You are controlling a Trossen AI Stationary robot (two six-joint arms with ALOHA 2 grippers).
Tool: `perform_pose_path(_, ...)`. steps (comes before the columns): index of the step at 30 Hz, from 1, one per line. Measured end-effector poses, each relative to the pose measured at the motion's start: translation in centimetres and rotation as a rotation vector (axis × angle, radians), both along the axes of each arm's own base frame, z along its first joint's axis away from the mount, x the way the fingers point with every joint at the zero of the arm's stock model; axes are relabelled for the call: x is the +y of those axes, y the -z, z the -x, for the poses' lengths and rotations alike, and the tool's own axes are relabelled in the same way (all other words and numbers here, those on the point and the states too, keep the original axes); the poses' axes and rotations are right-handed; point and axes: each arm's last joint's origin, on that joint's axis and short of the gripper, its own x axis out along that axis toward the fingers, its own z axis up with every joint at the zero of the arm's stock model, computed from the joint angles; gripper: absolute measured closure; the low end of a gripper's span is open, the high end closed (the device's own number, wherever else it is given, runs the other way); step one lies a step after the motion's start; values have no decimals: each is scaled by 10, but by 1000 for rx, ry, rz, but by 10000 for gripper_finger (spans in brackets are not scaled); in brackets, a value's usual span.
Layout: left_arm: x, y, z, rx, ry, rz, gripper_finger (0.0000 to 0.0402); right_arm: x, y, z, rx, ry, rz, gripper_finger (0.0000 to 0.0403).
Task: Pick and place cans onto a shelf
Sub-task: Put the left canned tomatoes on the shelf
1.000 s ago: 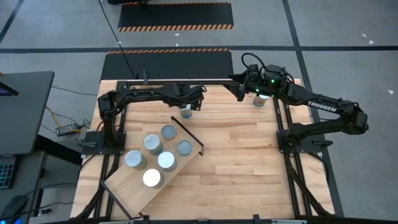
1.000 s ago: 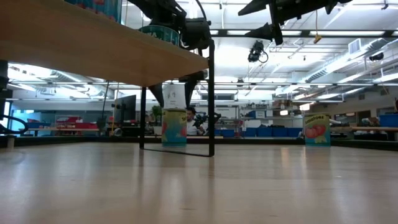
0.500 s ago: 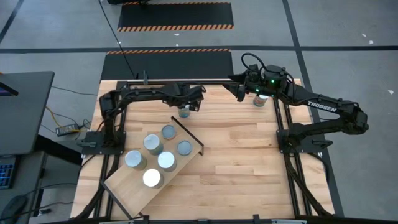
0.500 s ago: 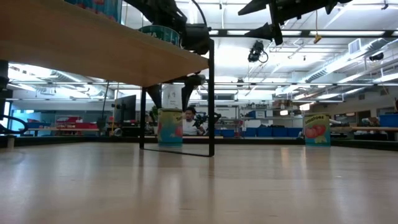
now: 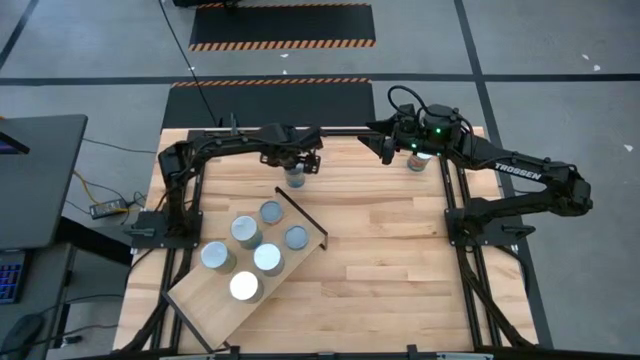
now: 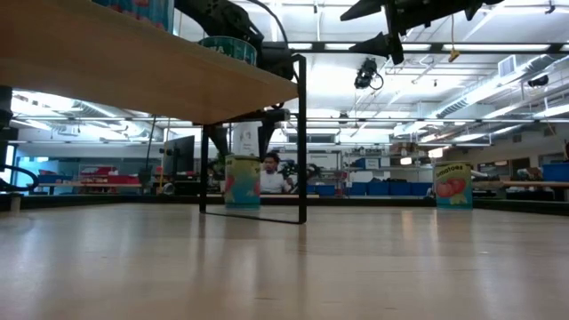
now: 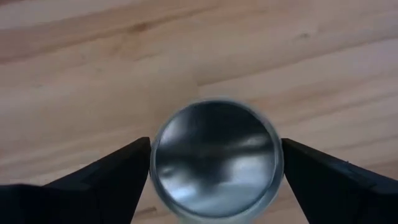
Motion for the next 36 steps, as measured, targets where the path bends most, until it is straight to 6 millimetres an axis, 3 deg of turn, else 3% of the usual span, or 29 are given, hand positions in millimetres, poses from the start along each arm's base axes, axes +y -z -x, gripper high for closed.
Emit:
perform_pose_path(8, 1, 1, 1, -3, 8, 30, 42, 0, 0, 0, 2, 0, 3, 52)
perform_pose_path(14, 3, 14, -4, 25, 52, 69, 50, 0, 0, 0, 4, -1, 10, 52)
perform_pose_path(25, 3, 8, -3, 3, 159, 94, 83, 0, 0, 0, 21, -8, 55, 54)
perform_pose_path(28, -6, -20, 2, -34, 233, 147, 84, 4, -2, 2, 36, -26, 116, 54)
perform_pose_path(36, -53, -159, 39, -152, 453, 96, 78, 13, -3, 5, 66, -67, 163, 54)
